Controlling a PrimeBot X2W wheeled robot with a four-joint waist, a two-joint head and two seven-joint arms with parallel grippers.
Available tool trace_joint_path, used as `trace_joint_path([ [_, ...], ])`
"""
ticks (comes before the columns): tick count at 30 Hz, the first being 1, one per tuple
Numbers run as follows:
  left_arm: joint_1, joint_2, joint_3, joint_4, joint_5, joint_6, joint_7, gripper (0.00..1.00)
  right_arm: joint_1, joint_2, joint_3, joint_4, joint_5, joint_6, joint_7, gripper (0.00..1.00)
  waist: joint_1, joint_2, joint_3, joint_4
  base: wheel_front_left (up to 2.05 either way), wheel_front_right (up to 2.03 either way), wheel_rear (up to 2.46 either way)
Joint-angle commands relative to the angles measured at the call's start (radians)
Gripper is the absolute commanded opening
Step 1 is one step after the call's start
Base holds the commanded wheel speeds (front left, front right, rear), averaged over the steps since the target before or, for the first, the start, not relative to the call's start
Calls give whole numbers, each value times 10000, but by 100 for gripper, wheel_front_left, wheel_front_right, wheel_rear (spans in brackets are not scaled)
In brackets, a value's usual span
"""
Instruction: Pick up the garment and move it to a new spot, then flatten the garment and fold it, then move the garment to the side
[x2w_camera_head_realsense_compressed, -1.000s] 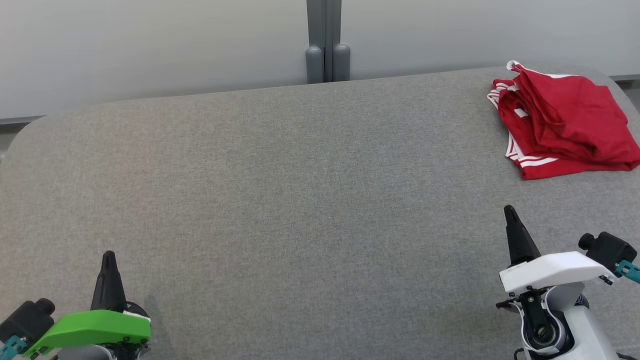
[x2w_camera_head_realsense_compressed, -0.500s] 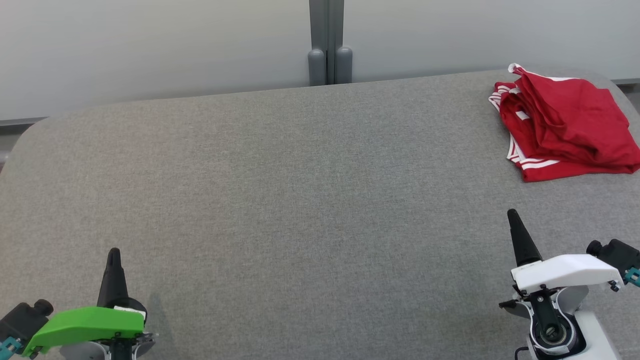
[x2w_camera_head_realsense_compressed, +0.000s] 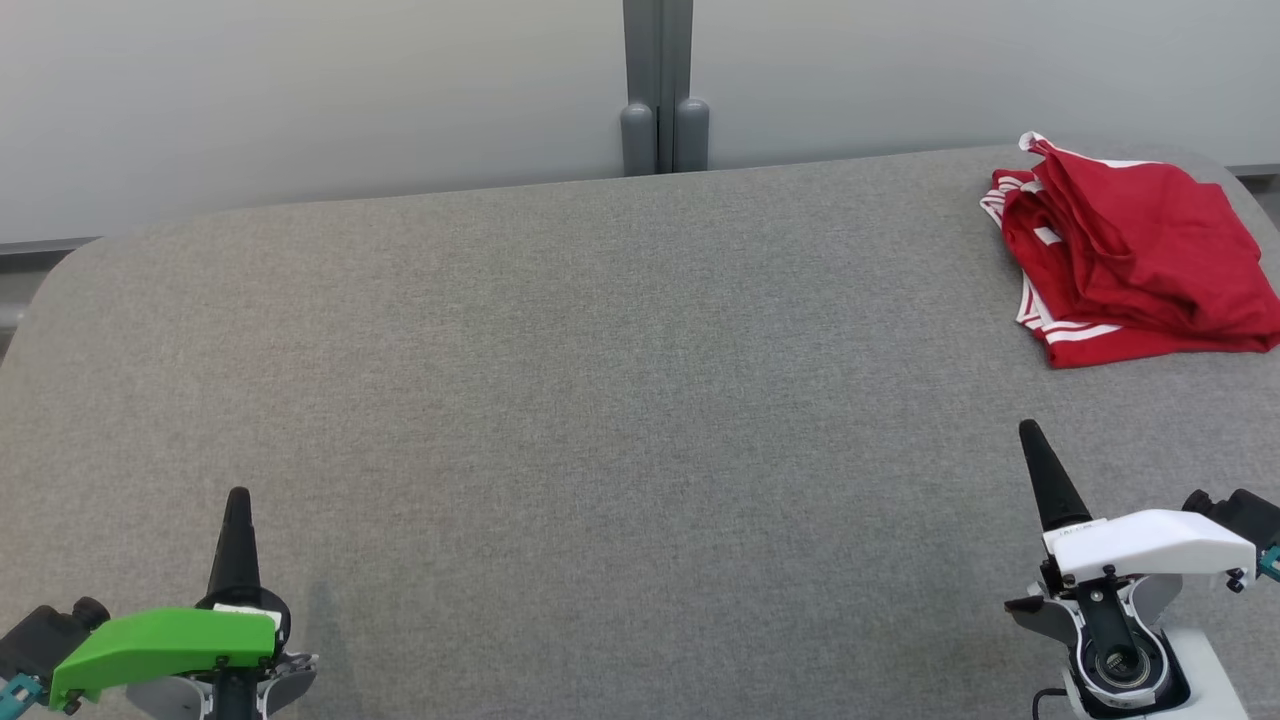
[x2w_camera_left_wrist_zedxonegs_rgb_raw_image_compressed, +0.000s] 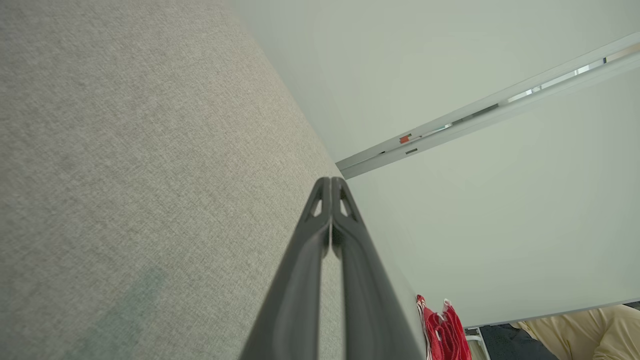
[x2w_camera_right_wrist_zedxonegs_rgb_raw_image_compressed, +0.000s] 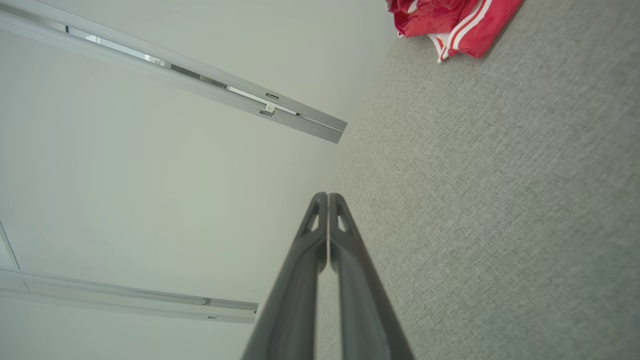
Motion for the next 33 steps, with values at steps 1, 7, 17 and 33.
trace_joint_path([
  [1, -240, 27, -3, -51, -312, -65, 63, 0, 17, 11, -67, -135, 271, 6, 70, 0, 0, 0, -7, 6, 0, 0, 0],
  [7, -278, 20, -23, -37, -909, -100, 208, 0, 53, 26, -148, -166, 812, 6, 225, 0, 0, 0, -36, 27, 0, 0, 0],
  [17, -328, 7, -54, -16, -1838, -136, 438, 0, 114, 59, -267, -217, 1652, 5, 443, 0, 0, 0, -84, 63, 0, 0, 0],
  [33, -390, -16, -98, 18, -3199, -194, 767, 0, 197, 104, -445, -286, 2865, 5, 778, 0, 0, 0, -161, 119, 0, 0, 0],
])
